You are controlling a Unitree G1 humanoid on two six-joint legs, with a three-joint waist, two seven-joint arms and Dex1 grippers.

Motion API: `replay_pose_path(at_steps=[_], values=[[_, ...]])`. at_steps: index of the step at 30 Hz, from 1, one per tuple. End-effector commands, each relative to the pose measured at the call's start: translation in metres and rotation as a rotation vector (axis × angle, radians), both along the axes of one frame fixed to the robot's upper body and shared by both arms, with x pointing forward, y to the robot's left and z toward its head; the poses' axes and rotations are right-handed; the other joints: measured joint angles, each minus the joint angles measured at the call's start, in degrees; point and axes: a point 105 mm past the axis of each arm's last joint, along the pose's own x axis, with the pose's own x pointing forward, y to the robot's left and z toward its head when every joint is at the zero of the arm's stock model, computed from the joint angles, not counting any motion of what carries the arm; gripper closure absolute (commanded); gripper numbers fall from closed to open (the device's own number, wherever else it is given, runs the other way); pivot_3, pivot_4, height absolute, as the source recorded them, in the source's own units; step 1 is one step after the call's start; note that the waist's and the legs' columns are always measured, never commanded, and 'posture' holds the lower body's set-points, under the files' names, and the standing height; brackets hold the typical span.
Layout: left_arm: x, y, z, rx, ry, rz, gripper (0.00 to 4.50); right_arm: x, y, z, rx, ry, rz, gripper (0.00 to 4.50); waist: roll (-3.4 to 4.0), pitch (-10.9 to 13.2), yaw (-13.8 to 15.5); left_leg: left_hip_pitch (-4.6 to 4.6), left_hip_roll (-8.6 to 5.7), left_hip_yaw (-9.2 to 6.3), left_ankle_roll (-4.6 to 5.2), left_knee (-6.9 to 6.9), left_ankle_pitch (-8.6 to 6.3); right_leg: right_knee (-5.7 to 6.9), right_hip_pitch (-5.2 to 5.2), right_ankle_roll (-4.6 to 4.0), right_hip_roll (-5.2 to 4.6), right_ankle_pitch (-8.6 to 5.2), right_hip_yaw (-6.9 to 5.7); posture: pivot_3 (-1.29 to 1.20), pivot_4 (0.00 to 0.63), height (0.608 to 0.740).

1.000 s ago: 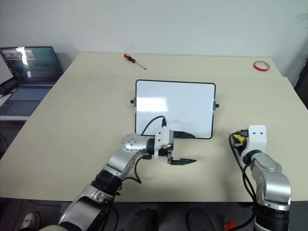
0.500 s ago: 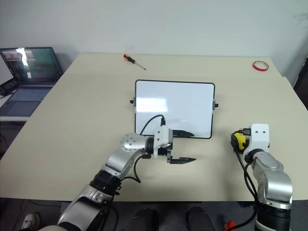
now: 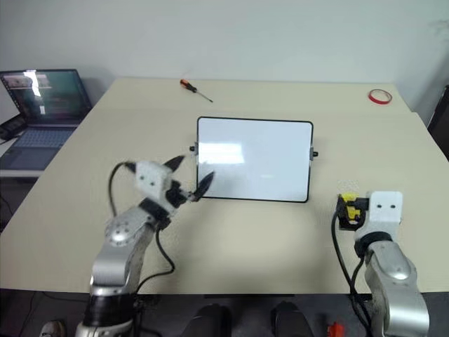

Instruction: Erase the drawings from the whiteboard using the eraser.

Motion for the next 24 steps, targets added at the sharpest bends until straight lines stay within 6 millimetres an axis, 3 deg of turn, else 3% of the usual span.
replay_pose_path(at_steps=[1, 4, 7, 11, 17, 20, 24], values=[[-0.016, 0.014, -0.004, 0.012, -0.002, 0.127, 0.00, -0.009, -0.003, -0.001, -0.061, -0.057, -0.041, 0.02, -0.03, 0.0, 0.0, -0.01, 0.00, -0.03, 0.00, 0.02, 0.00, 0.03, 0.00, 0.00, 0.00, 0.00, 0.00, 0.00, 0.150, 0.740], [-0.032, 0.012, -0.020, 0.024, 0.038, 0.122, 0.00, -0.022, -0.001, -0.020, -0.113, -0.011, -0.057, 0.02, -0.08, -0.1, 0.3, 0.08, -0.01, -0.07, -0.01, -0.01, 0.00, 0.04, 0.11, 0.00, 0.00, 0.00, 0.03, 0.00, 0.150, 0.740], [-0.037, -0.002, -0.019, 0.022, 0.031, 0.114, 0.00, -0.035, -0.013, -0.022, -0.124, -0.002, -0.074, 0.02, -0.08, -0.1, 0.4, 0.07, -0.05, -0.07, -0.01, 0.03, 0.01, 0.03, 0.13, 0.00, -0.04, 0.00, 0.04, 0.00, 0.150, 0.740], [-0.038, -0.008, -0.018, 0.065, 0.004, 0.093, 0.00, -0.055, -0.014, -0.030, -0.124, 0.038, -0.088, 0.02, -0.01, -0.2, 0.2, 0.18, -0.01, -0.02, -0.01, 0.00, 0.01, 0.05, 0.19, 0.01, 0.00, 0.01, 0.03, 0.00, 0.150, 0.740], [-0.034, -0.020, -0.010, 0.076, -0.024, 0.047, 0.00, -0.054, -0.011, -0.027, -0.110, 0.034, -0.082, 0.02, 0.00, -0.2, 0.0, 0.20, -0.01, 0.07, -0.01, 0.00, 0.00, 0.04, 0.17, 0.01, 0.03, 0.00, 0.01, 0.00, 0.150, 0.740], [-0.033, -0.014, -0.011, 0.078, -0.013, 0.063, 0.00, -0.055, -0.011, -0.030, -0.110, 0.043, -0.085, 0.02, 0.01, -0.3, 0.0, 0.21, 0.00, 0.05, -0.01, -0.03, 0.00, 0.04, 0.18, 0.01, 0.03, 0.00, 0.02, 0.00, 0.150, 0.740], [-0.023, -0.020, 0.000, 0.081, -0.029, 0.029, 0.00, -0.057, -0.013, -0.019, -0.101, 0.018, -0.121, 0.02, 0.01, -0.3, 0.3, 0.16, -0.01, 0.01, -0.01, -0.03, 0.00, 0.04, 0.16, 0.00, 0.03, 0.00, 0.02, 0.00, 0.150, 0.740]])
